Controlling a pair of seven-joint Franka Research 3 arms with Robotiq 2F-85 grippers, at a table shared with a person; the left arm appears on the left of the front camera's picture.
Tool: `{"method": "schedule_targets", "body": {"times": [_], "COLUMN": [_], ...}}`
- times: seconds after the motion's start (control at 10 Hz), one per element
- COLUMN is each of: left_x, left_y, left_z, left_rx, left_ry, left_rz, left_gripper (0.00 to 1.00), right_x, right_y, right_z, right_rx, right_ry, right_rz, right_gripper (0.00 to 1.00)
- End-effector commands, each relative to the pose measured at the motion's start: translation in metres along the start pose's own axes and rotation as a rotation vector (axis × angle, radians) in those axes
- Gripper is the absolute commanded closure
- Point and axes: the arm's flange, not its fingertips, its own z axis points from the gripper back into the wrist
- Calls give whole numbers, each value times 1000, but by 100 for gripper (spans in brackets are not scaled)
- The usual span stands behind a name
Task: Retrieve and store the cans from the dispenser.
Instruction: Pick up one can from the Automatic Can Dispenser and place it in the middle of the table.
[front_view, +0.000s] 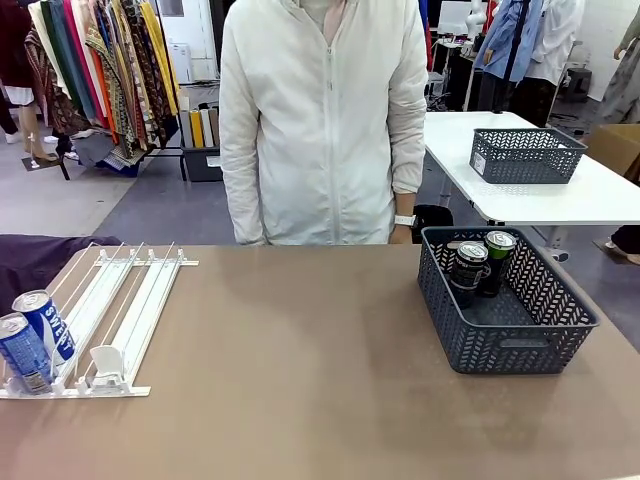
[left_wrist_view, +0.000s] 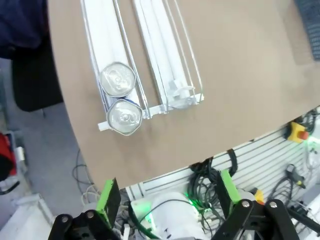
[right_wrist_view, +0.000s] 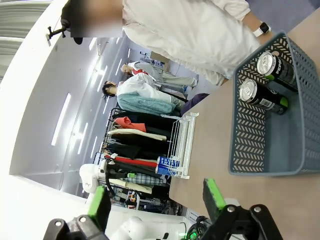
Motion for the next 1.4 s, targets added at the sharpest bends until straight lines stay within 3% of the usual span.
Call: {"method": "schedule_targets", "body": {"times": [0.0, 0.1, 0.4, 0.6, 1.3], "left_x": [7, 7, 12, 16, 22], "left_y": [21, 29, 41, 44, 50], "left_z": [-32, -46, -82, -105, -161], "left_rx": [27, 60, 69, 121, 106], "left_ry": [24, 27, 39, 54, 146], "left_rz": [75, 152, 197, 194, 152], "left_gripper": [0, 0, 0, 0, 0], "right_x": [2, 2, 2, 2, 2], "right_y": [1, 1, 1, 1, 1], "right_z": [-1, -1, -1, -1, -1], "right_rx": [19, 19, 19, 19, 19], "right_ry": [-10, -10, -10, -10, -10], "right_rz": [24, 24, 24, 24, 24], "right_gripper": [0, 0, 0, 0, 0]}}
